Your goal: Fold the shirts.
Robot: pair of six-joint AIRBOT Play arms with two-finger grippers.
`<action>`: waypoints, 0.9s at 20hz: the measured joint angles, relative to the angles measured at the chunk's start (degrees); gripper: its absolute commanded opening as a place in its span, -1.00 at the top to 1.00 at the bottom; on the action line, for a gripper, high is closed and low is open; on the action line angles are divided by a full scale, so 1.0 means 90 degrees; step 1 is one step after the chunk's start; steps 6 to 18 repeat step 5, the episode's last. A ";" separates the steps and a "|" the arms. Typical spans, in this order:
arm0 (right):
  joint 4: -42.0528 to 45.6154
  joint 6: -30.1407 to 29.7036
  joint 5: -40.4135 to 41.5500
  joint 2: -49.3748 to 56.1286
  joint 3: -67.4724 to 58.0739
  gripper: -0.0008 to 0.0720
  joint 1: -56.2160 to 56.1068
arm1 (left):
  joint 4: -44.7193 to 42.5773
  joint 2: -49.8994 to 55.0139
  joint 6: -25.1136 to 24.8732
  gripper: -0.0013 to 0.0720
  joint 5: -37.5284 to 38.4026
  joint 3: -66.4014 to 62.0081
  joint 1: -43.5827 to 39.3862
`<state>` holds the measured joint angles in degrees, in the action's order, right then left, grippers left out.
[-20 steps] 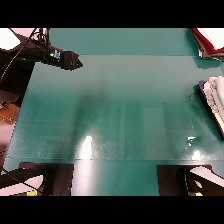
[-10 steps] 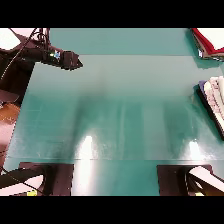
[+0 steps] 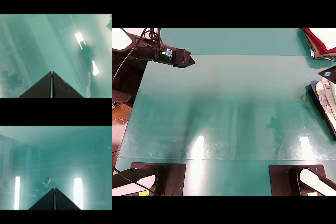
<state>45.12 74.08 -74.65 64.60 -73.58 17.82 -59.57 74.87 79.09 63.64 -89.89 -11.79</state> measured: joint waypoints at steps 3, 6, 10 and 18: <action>-0.0022 -0.0002 0.0172 0.0000 0.0000 0.94 -0.0347 | 0.0005 0.0000 0.0000 0.88 -0.0104 0.0000 0.0000; -0.0029 -0.0002 0.0226 0.0000 0.0000 0.94 -0.0457 | 0.0007 0.0000 0.0000 0.88 -0.0131 0.0000 0.0000; -0.0029 -0.0002 0.0226 0.0000 0.0000 0.94 -0.0457 | 0.0007 0.0000 0.0000 0.88 -0.0131 0.0000 0.0000; -0.0029 -0.0002 0.0226 0.0000 0.0000 0.94 -0.0457 | 0.0007 0.0000 0.0000 0.88 -0.0131 0.0000 0.0000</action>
